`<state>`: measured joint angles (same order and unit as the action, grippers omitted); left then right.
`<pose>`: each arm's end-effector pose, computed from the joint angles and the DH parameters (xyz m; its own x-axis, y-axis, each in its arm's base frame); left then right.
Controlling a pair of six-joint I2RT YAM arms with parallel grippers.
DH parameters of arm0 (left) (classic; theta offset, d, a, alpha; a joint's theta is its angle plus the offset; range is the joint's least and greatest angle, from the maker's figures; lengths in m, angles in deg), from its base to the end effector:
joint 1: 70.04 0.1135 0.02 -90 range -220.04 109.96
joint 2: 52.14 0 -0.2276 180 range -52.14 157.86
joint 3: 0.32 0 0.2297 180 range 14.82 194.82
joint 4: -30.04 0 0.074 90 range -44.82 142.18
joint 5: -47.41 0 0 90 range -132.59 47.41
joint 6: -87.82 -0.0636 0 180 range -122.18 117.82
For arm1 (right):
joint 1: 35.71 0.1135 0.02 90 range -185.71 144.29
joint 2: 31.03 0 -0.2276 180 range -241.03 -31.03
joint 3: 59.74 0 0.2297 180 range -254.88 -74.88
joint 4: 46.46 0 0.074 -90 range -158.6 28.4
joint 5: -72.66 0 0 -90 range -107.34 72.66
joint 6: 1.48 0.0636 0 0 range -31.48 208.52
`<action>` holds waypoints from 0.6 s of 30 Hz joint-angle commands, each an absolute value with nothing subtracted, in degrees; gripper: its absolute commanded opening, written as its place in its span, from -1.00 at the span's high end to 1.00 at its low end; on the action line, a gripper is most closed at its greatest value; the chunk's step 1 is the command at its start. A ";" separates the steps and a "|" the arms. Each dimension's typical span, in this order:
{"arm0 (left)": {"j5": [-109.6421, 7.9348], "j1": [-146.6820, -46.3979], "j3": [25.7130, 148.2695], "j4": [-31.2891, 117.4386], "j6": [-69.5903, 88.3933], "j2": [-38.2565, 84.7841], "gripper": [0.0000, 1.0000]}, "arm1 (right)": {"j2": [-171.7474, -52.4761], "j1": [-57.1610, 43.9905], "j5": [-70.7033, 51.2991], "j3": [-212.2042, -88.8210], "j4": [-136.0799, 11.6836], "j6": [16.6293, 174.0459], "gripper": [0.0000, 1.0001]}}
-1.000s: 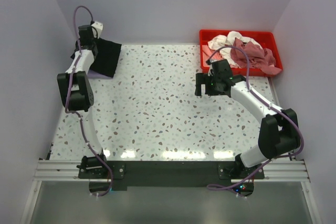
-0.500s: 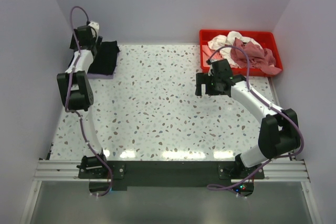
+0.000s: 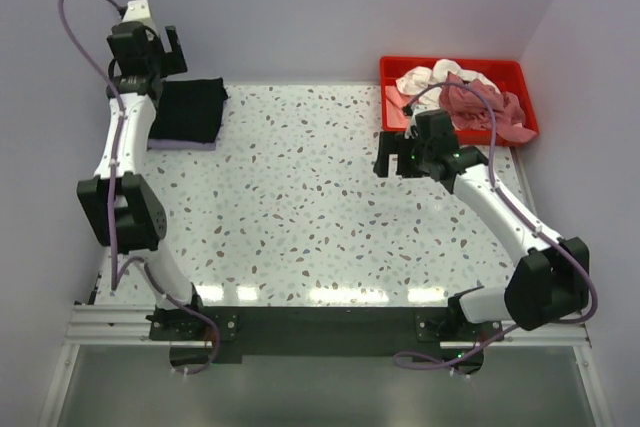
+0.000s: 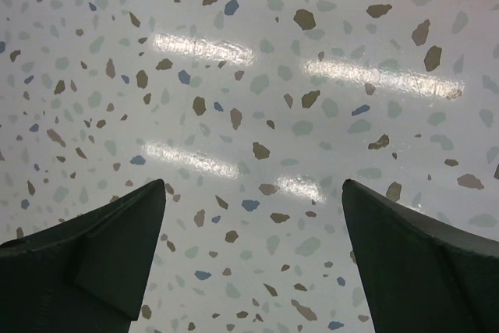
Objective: Fold and stack the t-shirts
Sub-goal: Reset both grippers
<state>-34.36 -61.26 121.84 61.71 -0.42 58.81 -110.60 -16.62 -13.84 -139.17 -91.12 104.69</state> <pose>0.4483 0.0784 0.3228 -0.3366 -0.0827 -0.9380 -0.2941 0.9555 0.0212 0.2879 0.1038 0.2399 -0.7419 0.0374 -0.6695 -0.1674 0.9565 0.2389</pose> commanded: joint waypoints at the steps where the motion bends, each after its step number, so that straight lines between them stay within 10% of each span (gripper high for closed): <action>1: -42.32 -63.43 113.38 59.09 12.39 45.99 -1.00 | -107.15 -16.73 -11.81 -138.25 -90.60 106.28 -0.98; 18: -33.28 -90.07 56.06 59.32 31.65 5.98 -1.00 | -93.70 -16.82 -13.47 -123.40 -87.28 107.50 -0.98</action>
